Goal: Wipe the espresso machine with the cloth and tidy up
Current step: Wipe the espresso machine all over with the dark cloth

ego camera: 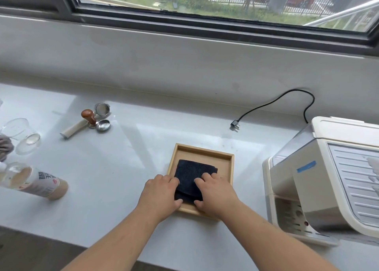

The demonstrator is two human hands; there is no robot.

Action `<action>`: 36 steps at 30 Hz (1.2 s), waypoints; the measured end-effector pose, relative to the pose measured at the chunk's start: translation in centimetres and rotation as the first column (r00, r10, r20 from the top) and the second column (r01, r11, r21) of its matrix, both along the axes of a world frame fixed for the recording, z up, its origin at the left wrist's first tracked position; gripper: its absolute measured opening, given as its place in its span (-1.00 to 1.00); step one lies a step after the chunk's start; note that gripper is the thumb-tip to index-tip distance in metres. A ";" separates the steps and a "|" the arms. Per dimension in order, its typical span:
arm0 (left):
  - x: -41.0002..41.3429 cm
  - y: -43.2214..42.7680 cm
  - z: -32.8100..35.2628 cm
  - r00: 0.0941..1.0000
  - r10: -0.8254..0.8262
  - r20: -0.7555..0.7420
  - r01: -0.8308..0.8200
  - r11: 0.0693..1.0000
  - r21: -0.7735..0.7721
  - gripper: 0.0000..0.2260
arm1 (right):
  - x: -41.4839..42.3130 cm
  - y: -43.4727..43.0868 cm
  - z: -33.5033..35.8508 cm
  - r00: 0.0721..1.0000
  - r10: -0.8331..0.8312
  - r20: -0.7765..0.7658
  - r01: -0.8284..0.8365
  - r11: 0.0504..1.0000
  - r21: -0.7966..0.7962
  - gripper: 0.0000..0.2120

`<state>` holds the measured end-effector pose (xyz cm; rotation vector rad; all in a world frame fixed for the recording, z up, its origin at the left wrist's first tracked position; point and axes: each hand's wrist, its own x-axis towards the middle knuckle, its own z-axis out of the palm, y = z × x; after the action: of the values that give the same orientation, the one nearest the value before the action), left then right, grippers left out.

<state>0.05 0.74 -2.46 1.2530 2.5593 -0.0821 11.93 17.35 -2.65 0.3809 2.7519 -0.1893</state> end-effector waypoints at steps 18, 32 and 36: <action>-0.1 1.3 1.5 0.997 0.056 0.057 -0.064 0.986 0.153 -0.57 | -1.0 0.1 4.5 0.961 -0.081 -0.264 0.052 0.992 -0.114 -0.83; 0.3 4.1 8.2 0.993 0.095 0.070 -0.111 0.954 0.280 -0.88 | 1.2 2.9 12.7 0.910 -0.130 -0.393 0.071 0.984 -0.162 -0.80; -0.4 4.2 10.3 0.993 0.114 0.027 -0.117 0.958 0.260 -0.92 | 2.1 4.0 15.2 0.899 -0.141 -0.416 0.093 0.987 -0.133 -0.79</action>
<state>-0.35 4.95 7.85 1.1804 2.6931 0.2969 14.05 21.31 12.57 0.5306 3.1261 -0.5098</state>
